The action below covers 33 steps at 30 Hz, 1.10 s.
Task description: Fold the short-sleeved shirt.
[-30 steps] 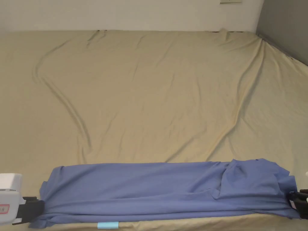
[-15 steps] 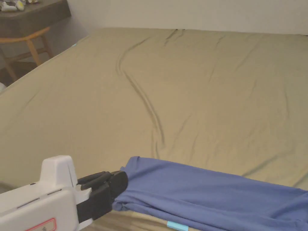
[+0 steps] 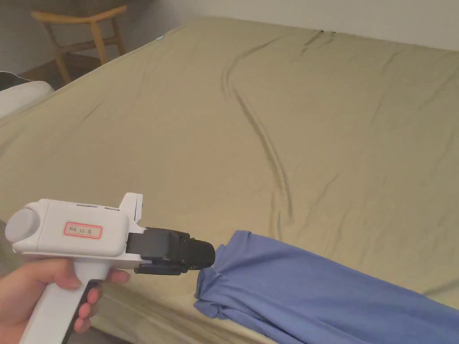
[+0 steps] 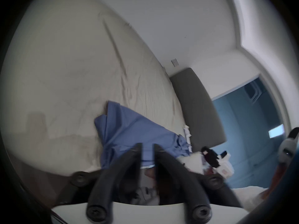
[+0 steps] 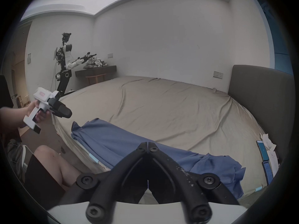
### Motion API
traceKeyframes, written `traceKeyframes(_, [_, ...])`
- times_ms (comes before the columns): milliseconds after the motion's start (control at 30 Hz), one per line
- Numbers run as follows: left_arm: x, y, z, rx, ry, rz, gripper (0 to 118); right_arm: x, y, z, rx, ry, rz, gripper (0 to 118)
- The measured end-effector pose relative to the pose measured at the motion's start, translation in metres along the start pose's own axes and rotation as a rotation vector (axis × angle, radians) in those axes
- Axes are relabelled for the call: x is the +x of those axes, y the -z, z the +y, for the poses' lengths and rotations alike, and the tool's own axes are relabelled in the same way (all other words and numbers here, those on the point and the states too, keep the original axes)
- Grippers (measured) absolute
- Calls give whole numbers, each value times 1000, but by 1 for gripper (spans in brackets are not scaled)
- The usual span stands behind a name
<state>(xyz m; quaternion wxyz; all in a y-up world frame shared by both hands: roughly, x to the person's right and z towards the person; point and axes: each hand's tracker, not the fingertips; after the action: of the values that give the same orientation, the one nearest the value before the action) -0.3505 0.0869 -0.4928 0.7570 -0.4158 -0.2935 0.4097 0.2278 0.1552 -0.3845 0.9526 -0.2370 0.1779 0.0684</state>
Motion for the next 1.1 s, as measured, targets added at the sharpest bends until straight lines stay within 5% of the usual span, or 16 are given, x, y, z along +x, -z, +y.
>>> traceKeyframes(67, [-15, 8, 11, -51, 9, 21, 98, 1, 2, -2, -22, -3, -16, 1])
traceKeyframes(100, [-21, 16, 14, -89, 24, 13, 118, -3, 3, -3, -34, -5, -22, 1])
traceKeyframes(167, [-33, 29, 20, -121, -1, -89, 118, -3, 4, -4, -55, 3, -24, 1])
traceKeyframes(333, [-48, 88, 16, -184, -30, -51, 118, -10, 4, 0, -82, -18, -44, 1])
traceKeyframes(400, [-44, 92, 15, -78, -14, -199, 118, -13, 5, 6, -86, -34, -53, 1])
traceKeyframes(500, [-41, 118, 16, -120, -102, -140, 118, -11, 9, 9, -87, -36, -59, 1])
traceKeyframes(533, [-33, 125, 15, -113, -71, -126, 101, -11, 12, 9, -90, -31, -56, 1])
traceKeyframes(600, [-30, 136, 19, -151, 1, -53, 8, -11, 18, 9, -94, -27, -51, 1])
traceKeyframes(667, [-25, 154, 14, -189, 18, 112, 7, -14, 21, 10, -93, -32, -43, 1])
traceKeyframes(767, [-25, 150, 18, -227, -75, -56, 7, -12, 23, 7, -92, -32, -37, 1])
traceKeyframes(833, [-11, 141, 21, -174, 52, 39, 7, -7, 24, 4, -97, -24, -47, 1])
traceKeyframes(1033, [-2, 89, 52, -119, -27, 127, 7, 5, 15, 1, -93, -8, -68, 1])
traceKeyframes(1100, [14, 71, 60, -130, 57, 182, 7, 7, 11, 0, -86, -10, -73, 1])
